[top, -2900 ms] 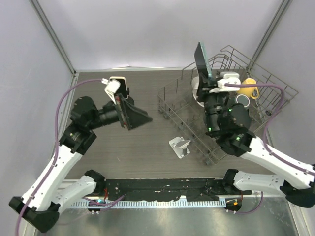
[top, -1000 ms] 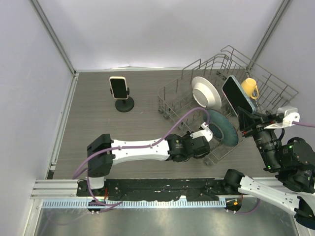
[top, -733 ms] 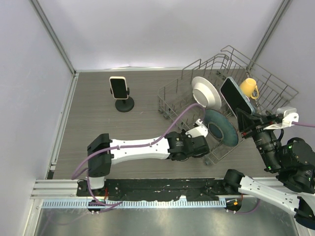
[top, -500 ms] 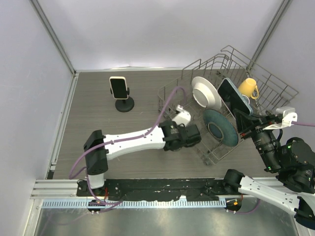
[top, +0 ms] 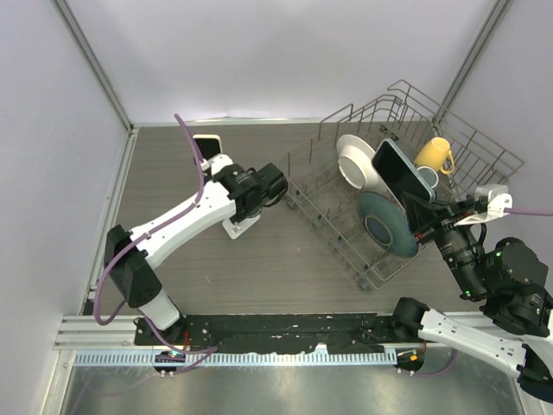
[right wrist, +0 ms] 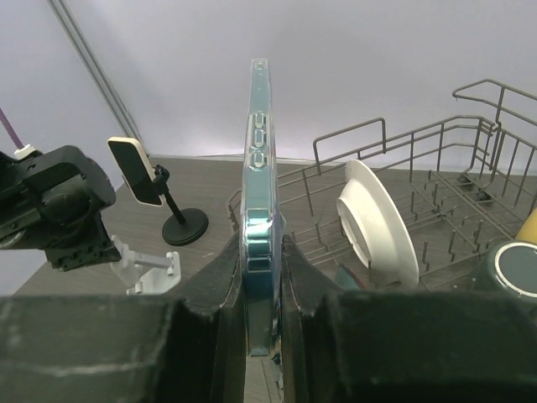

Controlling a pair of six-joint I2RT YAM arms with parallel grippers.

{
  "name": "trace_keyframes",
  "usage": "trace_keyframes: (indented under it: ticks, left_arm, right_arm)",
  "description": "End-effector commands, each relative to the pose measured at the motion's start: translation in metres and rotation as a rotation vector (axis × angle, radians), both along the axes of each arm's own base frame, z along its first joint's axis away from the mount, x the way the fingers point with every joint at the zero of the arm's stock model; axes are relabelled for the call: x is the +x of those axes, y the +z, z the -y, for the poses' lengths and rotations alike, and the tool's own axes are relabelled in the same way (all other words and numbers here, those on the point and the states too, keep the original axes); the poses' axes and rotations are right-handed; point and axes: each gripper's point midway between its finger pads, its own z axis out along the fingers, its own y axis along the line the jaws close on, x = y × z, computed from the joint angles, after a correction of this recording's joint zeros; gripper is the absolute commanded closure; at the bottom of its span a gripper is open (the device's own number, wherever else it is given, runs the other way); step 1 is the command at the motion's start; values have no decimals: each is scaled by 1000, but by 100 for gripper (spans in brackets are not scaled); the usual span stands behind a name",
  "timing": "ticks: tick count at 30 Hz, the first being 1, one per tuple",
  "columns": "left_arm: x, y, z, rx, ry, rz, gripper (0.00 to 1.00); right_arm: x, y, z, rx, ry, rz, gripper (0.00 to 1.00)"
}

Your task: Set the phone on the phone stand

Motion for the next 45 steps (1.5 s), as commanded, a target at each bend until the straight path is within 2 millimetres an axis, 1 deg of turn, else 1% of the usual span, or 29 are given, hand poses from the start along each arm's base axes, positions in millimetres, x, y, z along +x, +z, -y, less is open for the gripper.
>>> trace_keyframes:
  ticks: [1, 2, 3, 4, 5, 6, 7, 10, 12, 14, 17, 21, 23, 26, 29, 30, 32, 33, 34, 35, 36, 40, 42, 43, 44, 45]
  left_arm:
    - [0, 4, -14, -43, 204, -55, 100]
    - [0, 3, -16, -25, 219, -74, 100]
    - [5, -2, -19, -3, 257, -86, 100]
    - [11, 5, -16, -29, 302, -55, 100]
    - [14, 8, -19, -10, 318, -43, 100]
    - [21, 5, -19, 0, 328, -43, 100]
    - [28, 10, -15, -28, 337, -27, 100]
    - [42, 9, -7, -67, 381, -11, 100]
    - [48, 2, -4, -69, 403, -16, 100]
    - [53, -4, -8, -64, 432, -20, 100]
    - [53, -14, -11, -65, 468, -47, 100]
    - [54, -21, -20, -39, 499, -47, 100]
    - [56, -21, -26, -45, 530, -29, 100]
    - [57, -24, -33, -16, 548, -6, 100]
    - [58, -35, -37, -10, 575, -42, 100]
    - [59, -37, -37, -16, 583, -52, 94]
    - [62, -41, -36, -16, 591, -60, 71]
    - [63, -42, -34, -13, 584, -66, 47]
    - [65, -43, -34, -11, 582, -70, 39]
    - [67, -41, -32, -18, 576, -68, 34]
    - [69, -43, -30, -14, 570, -74, 25]
    - [74, -33, -26, -11, 521, -65, 20]
    - [76, -23, -28, -4, 498, -35, 17]
    - [74, -16, -25, -13, 475, -21, 16]
    - [71, -12, -25, -3, 447, -27, 14]
    - [75, -8, -21, -13, 415, -4, 9]
  right_arm:
    - [-3, 27, -2, 107, 22, 37, 100]
    - [-3, 26, -2, 109, 24, 36, 100]
    - [-3, 25, -2, 109, 24, 33, 100]
    - [-3, 25, -2, 115, 24, 29, 100]
    - [-3, 24, -2, 110, 22, 26, 100]
    - [-3, 24, -1, 114, 22, 24, 100]
    - [-4, 23, -1, 118, 21, 21, 100]
    - [-4, 22, -1, 120, 21, 13, 100]
    - [-4, 24, -2, 125, 27, 11, 100]
    - [-5, 25, -2, 126, 32, 12, 100]
    - [-4, 25, -4, 118, 34, 8, 100]
    - [-3, 21, -6, 116, 33, 4, 100]
    - [-2, 18, -7, 110, 32, -3, 100]
    - [-2, 18, -8, 112, 34, -4, 100]
    - [-1, 17, -9, 112, 34, -7, 100]
    - [-1, 17, -9, 114, 33, -7, 100]
    - [-1, 17, -9, 115, 35, -8, 100]
    - [-1, 17, -9, 115, 35, -8, 100]
    - [-1, 17, -9, 115, 35, -9, 100]
    - [-1, 17, -9, 114, 33, -9, 100]
    - [-1, 16, -9, 115, 35, -9, 100]
    - [0, 14, -9, 110, 30, -15, 100]
    - [0, 13, -9, 109, 29, -16, 100]
    - [0, 12, -10, 106, 29, -19, 100]
    - [0, 12, -10, 106, 27, -19, 100]
    - [1, 11, -11, 102, 27, -20, 100]
